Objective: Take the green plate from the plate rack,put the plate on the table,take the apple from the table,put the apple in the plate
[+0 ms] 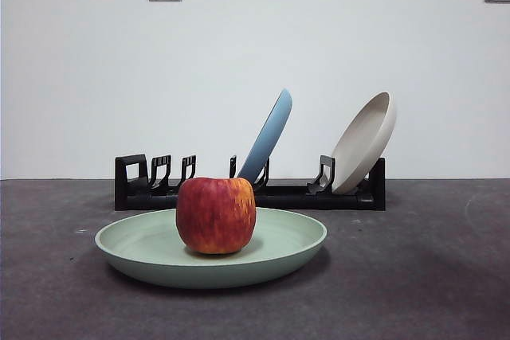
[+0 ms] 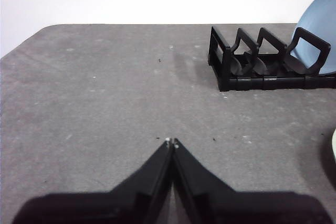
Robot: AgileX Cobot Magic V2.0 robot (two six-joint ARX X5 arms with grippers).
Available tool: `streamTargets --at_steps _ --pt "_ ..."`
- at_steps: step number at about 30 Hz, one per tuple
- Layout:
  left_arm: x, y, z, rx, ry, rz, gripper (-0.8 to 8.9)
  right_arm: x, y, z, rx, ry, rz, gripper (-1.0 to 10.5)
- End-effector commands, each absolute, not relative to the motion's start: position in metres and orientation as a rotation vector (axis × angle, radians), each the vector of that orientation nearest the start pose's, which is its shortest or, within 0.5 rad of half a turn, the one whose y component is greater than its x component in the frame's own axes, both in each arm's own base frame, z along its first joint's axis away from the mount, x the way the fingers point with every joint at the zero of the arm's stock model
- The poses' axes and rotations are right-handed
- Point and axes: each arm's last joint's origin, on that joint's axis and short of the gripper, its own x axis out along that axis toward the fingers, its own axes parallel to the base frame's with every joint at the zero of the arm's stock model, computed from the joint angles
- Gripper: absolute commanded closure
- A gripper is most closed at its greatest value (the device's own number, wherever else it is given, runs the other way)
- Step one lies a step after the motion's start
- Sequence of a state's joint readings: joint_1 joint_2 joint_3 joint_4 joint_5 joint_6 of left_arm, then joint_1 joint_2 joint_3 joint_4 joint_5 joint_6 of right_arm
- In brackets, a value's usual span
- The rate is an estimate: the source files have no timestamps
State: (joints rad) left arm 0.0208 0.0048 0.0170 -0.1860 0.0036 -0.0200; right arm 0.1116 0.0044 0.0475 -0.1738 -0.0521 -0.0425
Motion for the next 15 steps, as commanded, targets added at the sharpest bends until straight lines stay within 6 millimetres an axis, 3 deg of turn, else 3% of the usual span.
streamTargets --at_steps 1,15 --pt "0.0960 0.0023 0.1469 -0.026 0.182 0.024 8.17 0.0940 0.0120 0.1579 -0.016 0.137 0.163 9.5" --pt "0.0960 0.0023 0.1469 -0.026 0.182 0.024 8.17 0.0948 0.0120 0.1484 0.045 0.194 0.155 9.5"
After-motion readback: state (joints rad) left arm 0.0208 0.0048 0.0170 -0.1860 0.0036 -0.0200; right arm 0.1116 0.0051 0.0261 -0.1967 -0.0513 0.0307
